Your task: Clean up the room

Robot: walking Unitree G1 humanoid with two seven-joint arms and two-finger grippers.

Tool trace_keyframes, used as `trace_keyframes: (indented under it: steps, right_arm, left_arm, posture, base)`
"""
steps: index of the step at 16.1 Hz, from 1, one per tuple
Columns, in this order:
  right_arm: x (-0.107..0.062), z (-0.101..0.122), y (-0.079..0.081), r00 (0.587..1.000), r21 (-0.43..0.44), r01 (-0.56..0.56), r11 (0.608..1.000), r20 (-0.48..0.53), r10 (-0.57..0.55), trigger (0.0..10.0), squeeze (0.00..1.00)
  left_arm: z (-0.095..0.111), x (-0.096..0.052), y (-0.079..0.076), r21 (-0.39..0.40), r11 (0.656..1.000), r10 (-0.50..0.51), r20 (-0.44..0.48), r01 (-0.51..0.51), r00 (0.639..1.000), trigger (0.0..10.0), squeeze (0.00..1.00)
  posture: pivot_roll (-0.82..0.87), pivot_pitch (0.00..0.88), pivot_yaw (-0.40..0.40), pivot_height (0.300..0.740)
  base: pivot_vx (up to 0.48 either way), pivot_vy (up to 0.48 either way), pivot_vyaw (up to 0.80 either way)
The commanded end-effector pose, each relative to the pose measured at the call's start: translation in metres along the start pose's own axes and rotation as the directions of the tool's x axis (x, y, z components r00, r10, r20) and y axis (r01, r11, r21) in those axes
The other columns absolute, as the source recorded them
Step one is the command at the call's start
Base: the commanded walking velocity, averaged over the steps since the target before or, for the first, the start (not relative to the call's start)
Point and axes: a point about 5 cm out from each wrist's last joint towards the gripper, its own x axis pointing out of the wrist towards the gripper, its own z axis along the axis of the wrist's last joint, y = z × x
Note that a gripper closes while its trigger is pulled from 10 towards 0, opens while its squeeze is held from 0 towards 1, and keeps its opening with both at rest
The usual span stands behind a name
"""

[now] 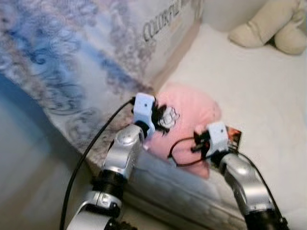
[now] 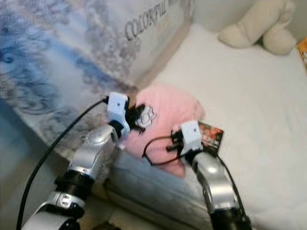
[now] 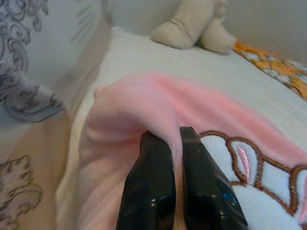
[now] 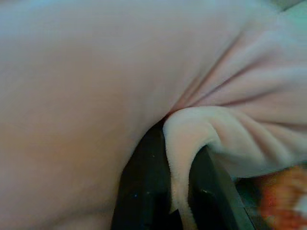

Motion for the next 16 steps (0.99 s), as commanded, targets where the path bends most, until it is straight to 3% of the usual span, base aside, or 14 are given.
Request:
trace_keyframes:
  steps: [1,3,7,9,11,13,16]
  right_arm:
    - [0.003,0.021,-0.02,0.993,-0.04,0.091,0.995,0.081,-0.088,10.0,0.0]
    - [0.013,0.034,-0.033,0.983,-0.07,0.156,0.985,0.107,-0.148,10.0,0.0]
    - [0.036,0.04,-0.039,0.988,-0.121,0.143,0.982,0.084,-0.133,10.0,0.0]
    - [0.053,0.04,-0.03,0.995,-0.175,0.094,0.98,0.038,-0.089,10.0,0.0]
    - [0.057,0.038,-0.028,0.997,-0.18,0.082,0.98,0.019,-0.08,10.0,0.0]
    - [0.062,0.019,-0.018,0.995,-0.209,0.042,0.977,-0.085,-0.061,10.0,0.0]
    - [0.064,0.011,-0.004,0.996,-0.186,0.008,0.983,-0.088,-0.024,10.0,0.0]
  left_arm:
    - [0.021,0.013,-0.014,0.016,1.0,0.007,0.077,-0.008,0.997,10.0,0.0]
    - [0.025,0.022,-0.006,0.027,0.995,0.091,0.093,-0.093,0.992,10.0,0.0]
    - [0.03,0.033,0.01,0.069,0.975,0.203,0.092,-0.21,0.975,10.0,0.0]
    - [0.024,0.031,0.029,0.102,0.949,0.293,0.06,-0.298,0.954,10.0,0.0]
    - [0.019,0.029,0.035,0.121,0.942,0.311,0.041,-0.314,0.949,10.0,0.0]
    - [-0.004,0.017,0.057,0.169,0.916,0.378,-0.063,-0.364,0.924,10.0,0.0]
    - [0.002,0.009,0.078,0.221,0.893,0.414,-0.057,-0.393,0.909,10.0,0.0]
  posture:
    - [0.01,0.0,-0.015,0.74]
    - [0.01,0.0,-0.018,0.74]
    - [-0.01,0.0,-0.017,0.74]
    - [-0.01,0.0,-0.031,0.74]
    - [-0.01,0.0,-0.044,0.74]
    - [-0.02,0.0,-0.073,0.74]
    - [-0.03,0.022,-0.083,0.74]
  base:
    - [0.304,-0.368,0.0]
    - [0.334,-0.341,0.0]
    - [0.36,-0.312,0.3]
    - [0.386,-0.281,0.46]
    - [0.382,-0.285,0.42]
    - [0.386,-0.281,0.0]
    - [0.386,-0.281,0.0]
